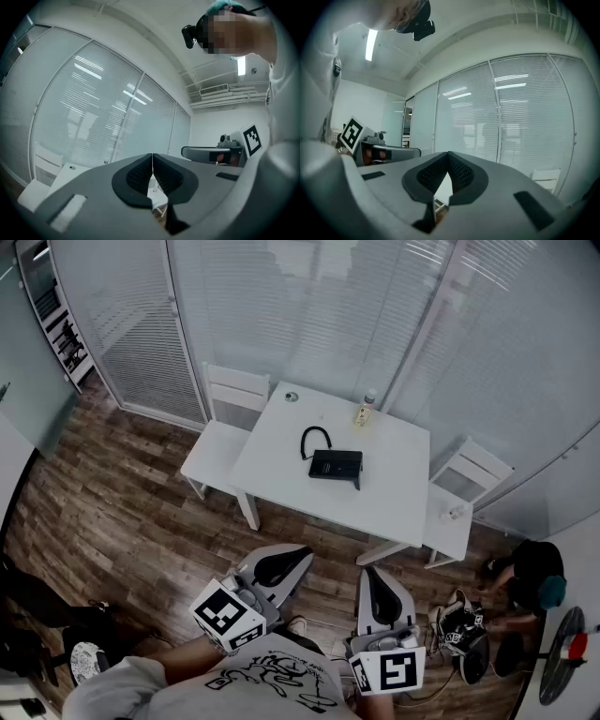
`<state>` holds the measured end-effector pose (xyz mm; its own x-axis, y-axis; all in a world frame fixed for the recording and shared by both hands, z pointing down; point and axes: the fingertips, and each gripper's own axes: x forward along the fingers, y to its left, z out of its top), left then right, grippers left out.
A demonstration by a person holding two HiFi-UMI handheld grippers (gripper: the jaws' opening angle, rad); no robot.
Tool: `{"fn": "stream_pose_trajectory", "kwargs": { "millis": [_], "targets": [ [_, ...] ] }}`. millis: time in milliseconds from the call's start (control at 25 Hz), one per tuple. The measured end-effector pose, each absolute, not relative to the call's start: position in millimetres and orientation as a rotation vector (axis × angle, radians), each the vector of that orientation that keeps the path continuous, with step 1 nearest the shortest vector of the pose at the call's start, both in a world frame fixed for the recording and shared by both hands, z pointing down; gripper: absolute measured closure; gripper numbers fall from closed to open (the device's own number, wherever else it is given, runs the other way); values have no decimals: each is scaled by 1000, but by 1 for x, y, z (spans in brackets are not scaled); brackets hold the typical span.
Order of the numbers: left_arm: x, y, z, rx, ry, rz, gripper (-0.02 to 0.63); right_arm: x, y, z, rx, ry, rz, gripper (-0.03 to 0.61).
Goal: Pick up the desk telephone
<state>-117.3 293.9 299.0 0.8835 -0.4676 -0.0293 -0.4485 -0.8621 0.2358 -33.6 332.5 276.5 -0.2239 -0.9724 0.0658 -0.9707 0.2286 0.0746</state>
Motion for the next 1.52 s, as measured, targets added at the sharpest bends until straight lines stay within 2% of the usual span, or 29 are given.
{"fn": "stream_pose_trajectory", "kwargs": {
  "millis": [880,1240,1520],
  "targets": [
    [-183,244,327,2738,-719,-106,609,-98,277,291,1872,-2412,49,575],
    [-141,200,328,2751,-685,-103,609,-60,238,296,1897,-2405,58,575],
    [-77,160,327,2773,-663,-62,609,2,199,297,1920,-2413,64,575]
  ]
}}
